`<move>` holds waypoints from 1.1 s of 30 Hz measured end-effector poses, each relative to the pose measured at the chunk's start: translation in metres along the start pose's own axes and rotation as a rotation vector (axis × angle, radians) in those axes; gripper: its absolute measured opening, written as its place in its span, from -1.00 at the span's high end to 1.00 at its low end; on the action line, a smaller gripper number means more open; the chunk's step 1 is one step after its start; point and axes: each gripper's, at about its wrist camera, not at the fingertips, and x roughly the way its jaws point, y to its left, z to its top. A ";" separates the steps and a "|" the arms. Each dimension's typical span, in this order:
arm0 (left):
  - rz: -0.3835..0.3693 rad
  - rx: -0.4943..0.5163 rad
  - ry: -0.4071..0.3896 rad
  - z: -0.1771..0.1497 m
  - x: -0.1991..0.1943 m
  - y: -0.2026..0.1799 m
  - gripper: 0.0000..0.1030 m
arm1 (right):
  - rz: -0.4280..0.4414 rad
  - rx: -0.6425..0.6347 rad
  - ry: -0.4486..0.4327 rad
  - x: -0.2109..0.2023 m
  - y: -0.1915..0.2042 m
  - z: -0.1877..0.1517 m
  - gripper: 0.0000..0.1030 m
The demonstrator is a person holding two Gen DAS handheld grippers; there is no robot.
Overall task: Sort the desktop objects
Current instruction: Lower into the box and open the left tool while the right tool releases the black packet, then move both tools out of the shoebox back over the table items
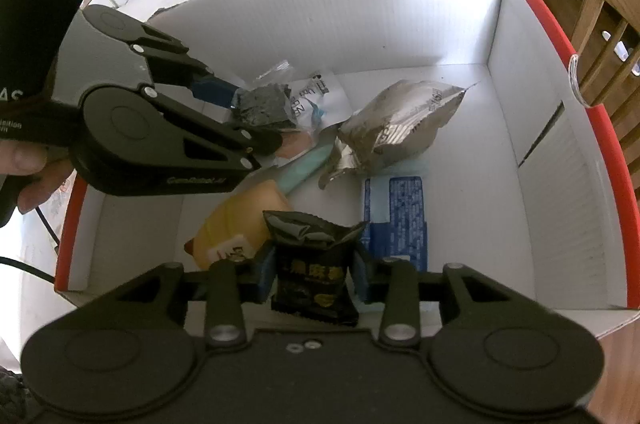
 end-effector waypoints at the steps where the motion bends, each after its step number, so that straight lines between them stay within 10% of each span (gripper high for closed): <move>1: -0.002 -0.001 -0.001 0.000 0.000 0.000 0.15 | -0.001 -0.001 0.000 0.000 0.000 0.000 0.22; 5: 0.000 -0.002 -0.026 -0.002 -0.004 -0.001 -0.38 | -0.001 -0.003 -0.003 -0.002 0.000 0.000 0.08; 12: -0.004 -0.014 -0.035 -0.005 -0.011 -0.001 -0.39 | 0.009 -0.007 -0.028 -0.011 0.000 -0.001 -0.30; 33: -0.052 -0.121 -0.134 -0.015 -0.055 0.003 -0.45 | 0.026 -0.042 -0.169 -0.054 0.014 -0.004 -0.62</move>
